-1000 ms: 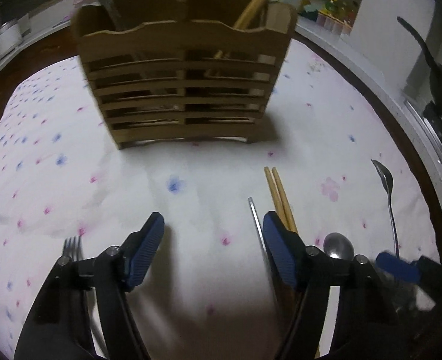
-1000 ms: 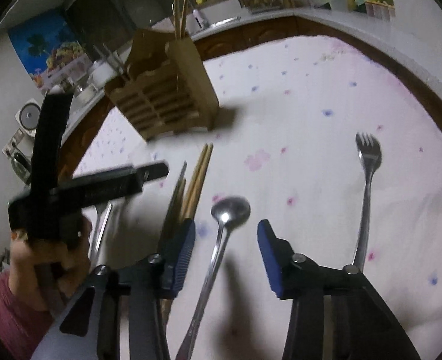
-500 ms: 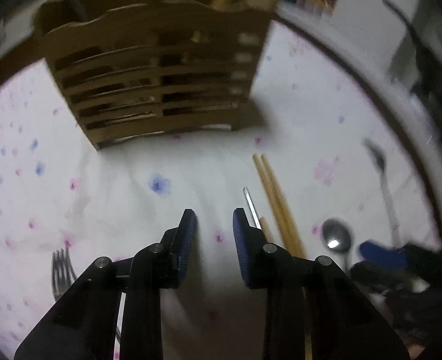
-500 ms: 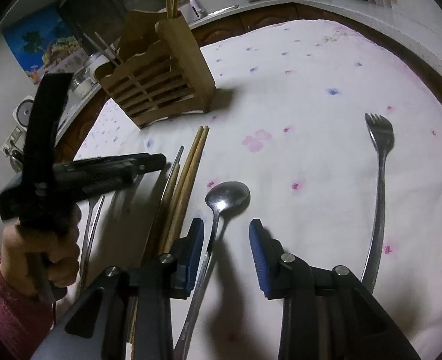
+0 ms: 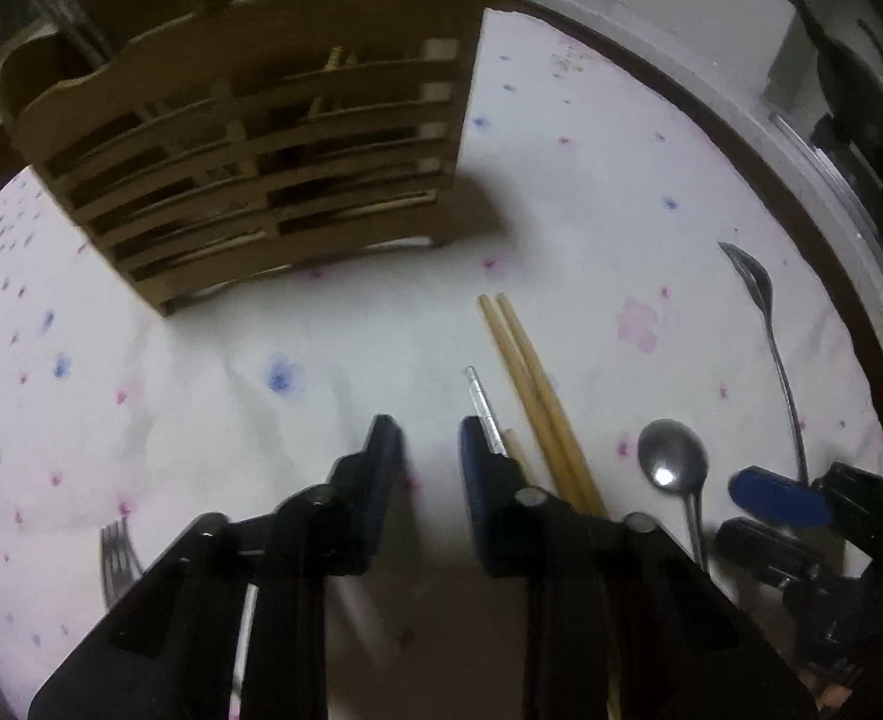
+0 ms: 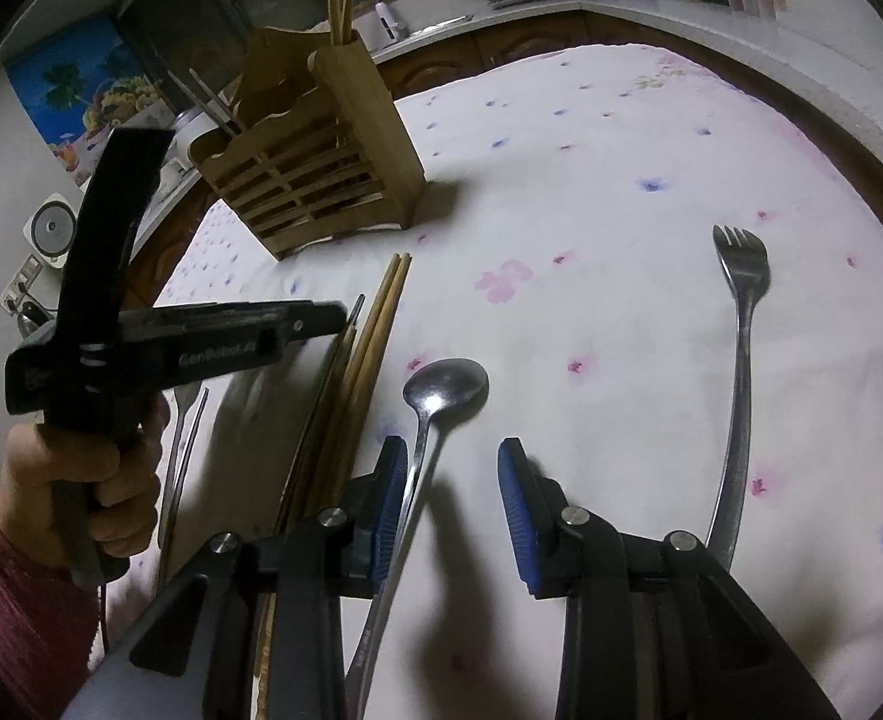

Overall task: Organize utensils
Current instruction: 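Close the left tool on a steel chopstick while the right tool closes on a steel spoon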

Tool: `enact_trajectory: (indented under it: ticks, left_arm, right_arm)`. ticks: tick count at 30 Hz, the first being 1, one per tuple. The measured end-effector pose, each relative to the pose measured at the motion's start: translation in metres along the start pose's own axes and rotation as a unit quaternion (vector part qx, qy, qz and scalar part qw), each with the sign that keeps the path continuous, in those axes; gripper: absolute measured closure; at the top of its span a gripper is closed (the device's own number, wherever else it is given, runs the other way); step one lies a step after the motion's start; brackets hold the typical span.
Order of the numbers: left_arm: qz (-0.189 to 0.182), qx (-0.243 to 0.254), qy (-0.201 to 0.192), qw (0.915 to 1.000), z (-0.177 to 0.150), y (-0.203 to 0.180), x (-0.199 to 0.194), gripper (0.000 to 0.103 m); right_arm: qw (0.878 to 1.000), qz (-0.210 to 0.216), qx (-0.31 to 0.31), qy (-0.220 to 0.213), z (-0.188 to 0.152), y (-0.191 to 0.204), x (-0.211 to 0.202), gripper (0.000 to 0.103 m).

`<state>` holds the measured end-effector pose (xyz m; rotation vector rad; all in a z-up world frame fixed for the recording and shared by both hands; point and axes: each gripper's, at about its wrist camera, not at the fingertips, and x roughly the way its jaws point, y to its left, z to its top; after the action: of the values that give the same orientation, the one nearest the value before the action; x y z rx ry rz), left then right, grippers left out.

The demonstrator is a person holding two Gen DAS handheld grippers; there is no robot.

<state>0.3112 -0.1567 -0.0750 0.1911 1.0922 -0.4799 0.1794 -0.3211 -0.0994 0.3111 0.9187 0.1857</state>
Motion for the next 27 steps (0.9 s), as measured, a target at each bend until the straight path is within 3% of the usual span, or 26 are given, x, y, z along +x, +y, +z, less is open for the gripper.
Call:
enact_trajectory:
  ticks: [2, 3, 7, 10, 14, 17, 24, 27]
  left_arm:
    - [-0.054, -0.041, -0.005, 0.9977, -0.001, 0.017, -0.007, 0.085]
    - [-0.057, -0.047, -0.009, 0.9973, 0.000, 0.015, -0.008, 0.085]
    - [-0.038, -0.023, 0.007, 0.9990, 0.003, 0.003, 0.001, 0.085]
    - [-0.010, 0.012, -0.004, 0.9999, -0.007, -0.004, 0.000, 0.086]
    - [-0.011, 0.027, -0.001, 0.9996, -0.023, 0.004, -0.007, 0.094]
    - [-0.018, 0.038, 0.003, 0.9991, -0.038, 0.016, -0.016, 0.094]
    - [-0.031, 0.001, 0.003, 0.9995, -0.048, 0.032, -0.018, 0.093]
    - [-0.015, 0.004, 0.007, 0.9999, -0.043, 0.025, -0.015, 0.093]
  right_arm:
    - [1.000, 0.000, -0.002, -0.001, -0.001, 0.001, -0.001, 0.071]
    - [1.000, 0.000, -0.003, -0.002, -0.001, 0.001, -0.001, 0.071]
    - [1.000, -0.001, -0.003, 0.000, -0.003, 0.000, -0.002, 0.071]
    - [1.000, -0.003, -0.003, -0.001, -0.003, 0.000, -0.003, 0.071]
    - [1.000, -0.004, -0.006, -0.005, -0.003, 0.002, -0.006, 0.071]
    - [1.000, -0.001, -0.010, -0.005, -0.002, 0.004, -0.004, 0.071]
    - [0.999, -0.013, -0.031, 0.013, 0.004, 0.013, 0.018, 0.071]
    - [0.999, -0.022, -0.038, 0.020, 0.011, 0.015, 0.021, 0.073]
